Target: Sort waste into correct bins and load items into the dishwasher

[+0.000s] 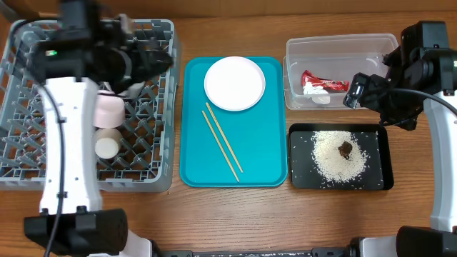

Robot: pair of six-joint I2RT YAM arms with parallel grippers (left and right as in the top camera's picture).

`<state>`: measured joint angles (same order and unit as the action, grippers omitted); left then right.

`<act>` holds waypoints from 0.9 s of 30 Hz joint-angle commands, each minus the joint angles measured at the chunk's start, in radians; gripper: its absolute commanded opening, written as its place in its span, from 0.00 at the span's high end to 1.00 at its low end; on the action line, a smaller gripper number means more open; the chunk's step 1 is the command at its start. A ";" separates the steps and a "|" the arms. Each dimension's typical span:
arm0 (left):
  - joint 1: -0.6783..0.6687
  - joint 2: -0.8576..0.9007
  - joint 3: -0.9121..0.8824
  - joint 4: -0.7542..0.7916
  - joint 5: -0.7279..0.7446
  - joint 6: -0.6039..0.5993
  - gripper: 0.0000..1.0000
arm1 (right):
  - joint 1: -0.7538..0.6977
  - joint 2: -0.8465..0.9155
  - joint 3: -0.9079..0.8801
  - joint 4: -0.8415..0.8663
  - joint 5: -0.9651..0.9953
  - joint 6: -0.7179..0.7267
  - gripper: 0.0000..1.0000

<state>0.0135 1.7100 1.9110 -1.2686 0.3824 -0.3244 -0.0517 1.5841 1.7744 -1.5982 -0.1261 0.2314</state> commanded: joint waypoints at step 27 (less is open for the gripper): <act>-0.502 0.024 -0.597 0.218 -0.482 -0.678 0.00 | 0.000 -0.002 0.006 -0.005 0.002 0.000 0.00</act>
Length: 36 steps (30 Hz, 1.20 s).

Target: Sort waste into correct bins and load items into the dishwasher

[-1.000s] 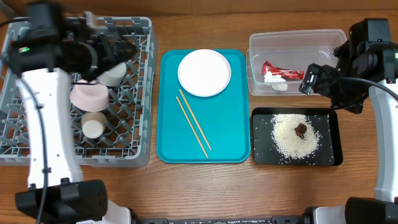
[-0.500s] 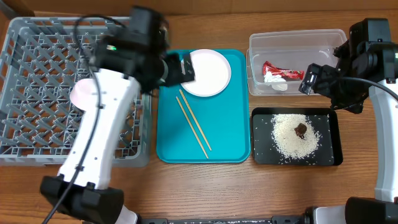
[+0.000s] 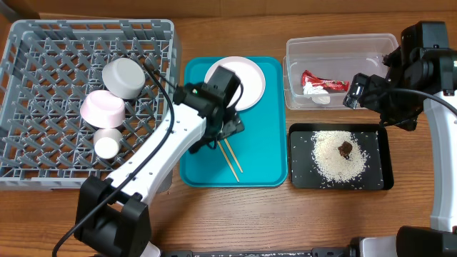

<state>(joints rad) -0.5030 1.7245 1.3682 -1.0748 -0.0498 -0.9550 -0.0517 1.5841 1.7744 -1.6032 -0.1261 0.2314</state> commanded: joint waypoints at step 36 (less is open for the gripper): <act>0.033 0.198 -0.184 0.232 0.000 0.118 0.27 | 0.000 -0.002 0.006 -0.001 0.002 0.000 0.00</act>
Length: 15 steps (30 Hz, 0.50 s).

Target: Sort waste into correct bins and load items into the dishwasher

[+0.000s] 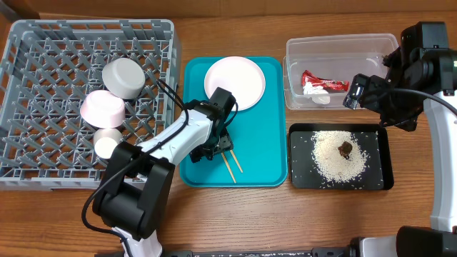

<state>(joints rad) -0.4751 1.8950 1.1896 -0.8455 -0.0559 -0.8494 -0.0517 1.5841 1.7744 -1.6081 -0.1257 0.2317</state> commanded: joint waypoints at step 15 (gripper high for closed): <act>0.009 0.089 -0.003 0.005 0.060 0.013 0.79 | 0.000 -0.002 0.006 0.001 0.002 0.000 0.00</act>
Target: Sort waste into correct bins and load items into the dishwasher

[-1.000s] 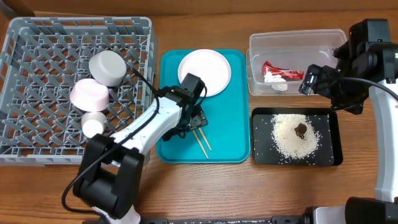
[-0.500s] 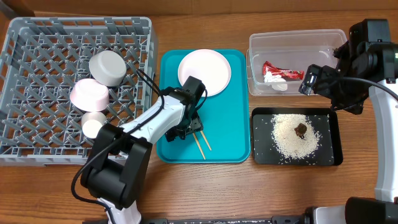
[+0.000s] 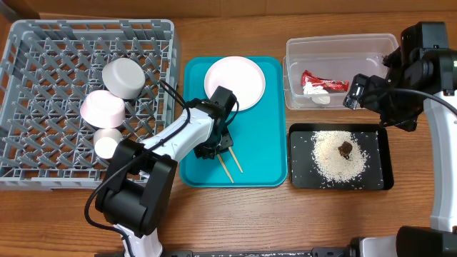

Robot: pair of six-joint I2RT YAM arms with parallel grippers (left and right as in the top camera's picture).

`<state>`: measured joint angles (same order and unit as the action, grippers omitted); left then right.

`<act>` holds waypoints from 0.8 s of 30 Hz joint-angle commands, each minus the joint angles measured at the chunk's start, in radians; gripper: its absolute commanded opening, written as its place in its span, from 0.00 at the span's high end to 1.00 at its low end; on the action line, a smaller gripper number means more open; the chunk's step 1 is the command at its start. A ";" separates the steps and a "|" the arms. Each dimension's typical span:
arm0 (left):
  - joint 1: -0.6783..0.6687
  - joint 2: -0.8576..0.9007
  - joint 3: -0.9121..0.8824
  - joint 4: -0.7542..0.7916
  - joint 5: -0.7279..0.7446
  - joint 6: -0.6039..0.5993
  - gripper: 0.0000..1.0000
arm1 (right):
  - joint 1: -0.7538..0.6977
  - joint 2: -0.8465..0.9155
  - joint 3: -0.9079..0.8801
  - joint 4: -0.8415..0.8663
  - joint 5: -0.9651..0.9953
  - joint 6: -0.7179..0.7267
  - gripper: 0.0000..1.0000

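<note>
Two wooden chopsticks [image 3: 230, 166] lie on the teal tray [image 3: 264, 153]; only their lower ends show. My left gripper [image 3: 214, 148] is low over their upper part, and its wrist hides the fingers, so their state is unclear. A white plate [image 3: 239, 80] lies at the tray's far end. The grey dish rack [image 3: 43, 86] on the left holds a grey bowl [image 3: 123, 77], a pink bowl [image 3: 102, 108] and a white cup [image 3: 107, 147]. My right gripper [image 3: 355, 91] hovers at the clear bin's right side, holding nothing that I can see.
The clear bin [image 3: 341, 48] at the back right holds a red wrapper [image 3: 325, 83] and white scraps. In front of it a black tray [image 3: 382, 146] carries spilled rice [image 3: 328, 160] with a dark lump [image 3: 345, 148] on it. The right arm stands along the table's right edge.
My left gripper has stayed over the chopsticks on the tray with only a slight shift. The visible stick ends look nearly the same. The right arm has not moved.
My left arm was first over the dish rack, covering the bowls. Then it was on the teal tray just below the plate, above the chopsticks. After that it sat lower down over the sticks' upper part, where it still is. The right gripper stayed by the clear bin.
</note>
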<state>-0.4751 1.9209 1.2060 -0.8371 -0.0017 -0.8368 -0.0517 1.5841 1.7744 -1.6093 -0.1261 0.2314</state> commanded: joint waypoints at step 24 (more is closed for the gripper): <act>0.153 -0.258 0.244 -0.166 -0.042 0.392 0.96 | 0.000 -0.002 0.006 -0.005 0.002 0.000 0.00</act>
<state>-0.3565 1.7489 1.4002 -0.9825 0.0139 -0.5957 -0.0517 1.5841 1.7744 -1.6165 -0.1257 0.2314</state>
